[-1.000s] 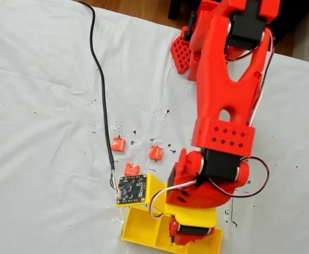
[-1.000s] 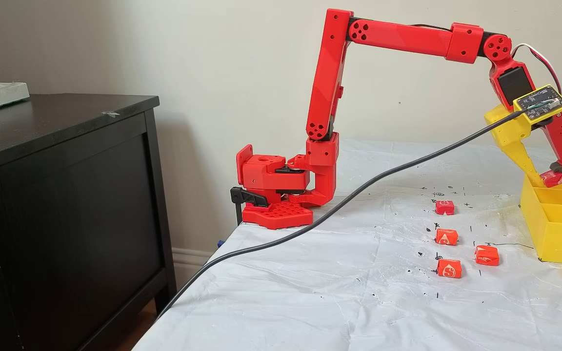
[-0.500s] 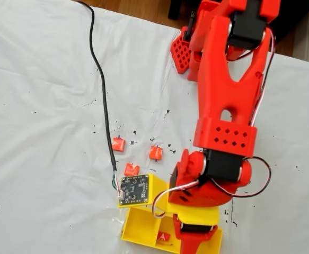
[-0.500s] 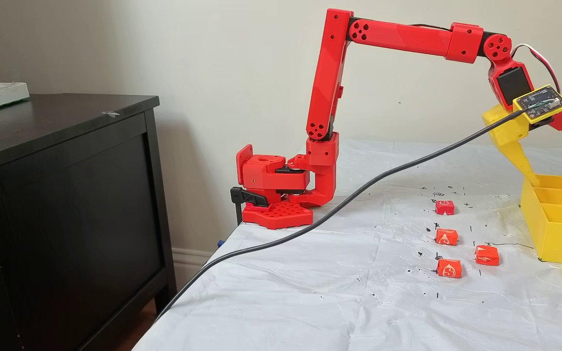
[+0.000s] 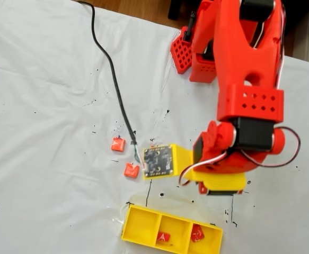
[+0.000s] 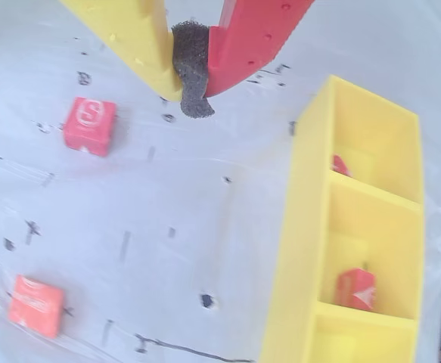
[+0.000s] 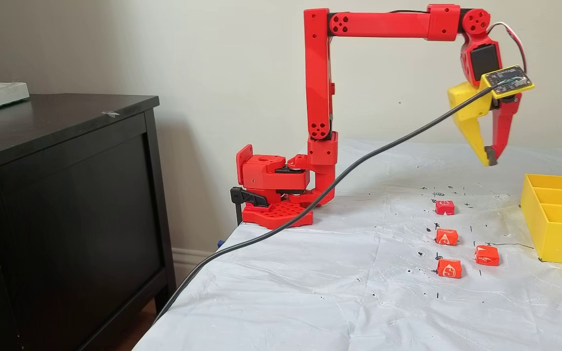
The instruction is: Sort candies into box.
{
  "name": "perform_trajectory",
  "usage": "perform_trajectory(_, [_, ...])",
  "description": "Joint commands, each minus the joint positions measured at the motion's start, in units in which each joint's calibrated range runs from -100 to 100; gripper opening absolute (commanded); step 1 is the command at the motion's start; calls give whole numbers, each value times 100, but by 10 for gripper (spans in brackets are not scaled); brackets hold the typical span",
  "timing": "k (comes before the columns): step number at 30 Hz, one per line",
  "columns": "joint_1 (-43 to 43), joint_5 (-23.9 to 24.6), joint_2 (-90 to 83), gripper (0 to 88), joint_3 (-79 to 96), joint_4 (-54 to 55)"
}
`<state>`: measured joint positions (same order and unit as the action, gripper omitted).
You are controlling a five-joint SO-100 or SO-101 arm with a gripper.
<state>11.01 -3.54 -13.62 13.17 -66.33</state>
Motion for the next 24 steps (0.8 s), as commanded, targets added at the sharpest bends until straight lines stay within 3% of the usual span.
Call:
perform_trajectory(1, [348,-54,-1098,1,899,6])
perform_trajectory(8, [294,-352,-1038,7,1537,112])
perform_trajectory(18, [113,-449,-928,285,1801,276])
perform_trajectory(24, [267,-405,-1055,326,2247,407])
